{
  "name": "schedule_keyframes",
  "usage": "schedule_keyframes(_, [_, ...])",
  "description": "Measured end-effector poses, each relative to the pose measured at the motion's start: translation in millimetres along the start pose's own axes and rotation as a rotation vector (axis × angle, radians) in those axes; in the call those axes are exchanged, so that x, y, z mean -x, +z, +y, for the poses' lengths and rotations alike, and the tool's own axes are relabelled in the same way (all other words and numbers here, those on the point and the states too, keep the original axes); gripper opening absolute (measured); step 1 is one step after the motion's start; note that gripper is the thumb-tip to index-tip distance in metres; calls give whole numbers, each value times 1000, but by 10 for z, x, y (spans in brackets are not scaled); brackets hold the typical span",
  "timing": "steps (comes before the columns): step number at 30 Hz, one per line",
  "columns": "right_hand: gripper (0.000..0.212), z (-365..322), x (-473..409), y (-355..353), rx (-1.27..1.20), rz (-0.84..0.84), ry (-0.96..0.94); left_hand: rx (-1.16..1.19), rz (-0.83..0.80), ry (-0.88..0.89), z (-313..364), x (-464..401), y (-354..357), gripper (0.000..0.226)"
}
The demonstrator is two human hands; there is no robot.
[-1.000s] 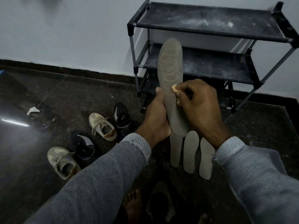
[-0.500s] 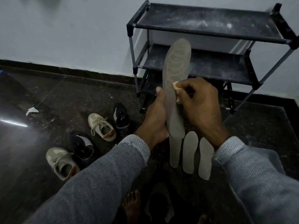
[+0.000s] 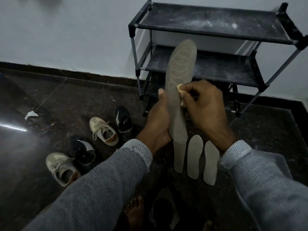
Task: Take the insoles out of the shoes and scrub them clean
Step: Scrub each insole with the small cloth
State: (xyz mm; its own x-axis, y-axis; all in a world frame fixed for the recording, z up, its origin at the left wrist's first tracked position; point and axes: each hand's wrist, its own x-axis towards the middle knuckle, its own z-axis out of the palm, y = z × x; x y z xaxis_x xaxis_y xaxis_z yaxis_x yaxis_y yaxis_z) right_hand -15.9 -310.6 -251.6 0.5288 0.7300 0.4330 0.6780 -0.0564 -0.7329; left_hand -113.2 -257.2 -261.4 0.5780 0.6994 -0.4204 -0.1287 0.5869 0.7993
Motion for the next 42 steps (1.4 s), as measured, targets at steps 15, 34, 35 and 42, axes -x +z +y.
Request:
schedule_keyframes(15, [12,-52,120,137,61,2,-135,14,42,-31,58,-11,-49,67])
schedule_keyframes(34, [11,-214,261,217,-13,-67,-155,89,43,-74,67,10,-86,71])
schedule_keyframes(35, [12,-194,237,207,-11,-63,-152,99,39,-72,69,15,-84,72])
schedule_keyframes(42, [15,-111,143,78,1,-70,-63,180,-41,-75,89,-9,-66,76])
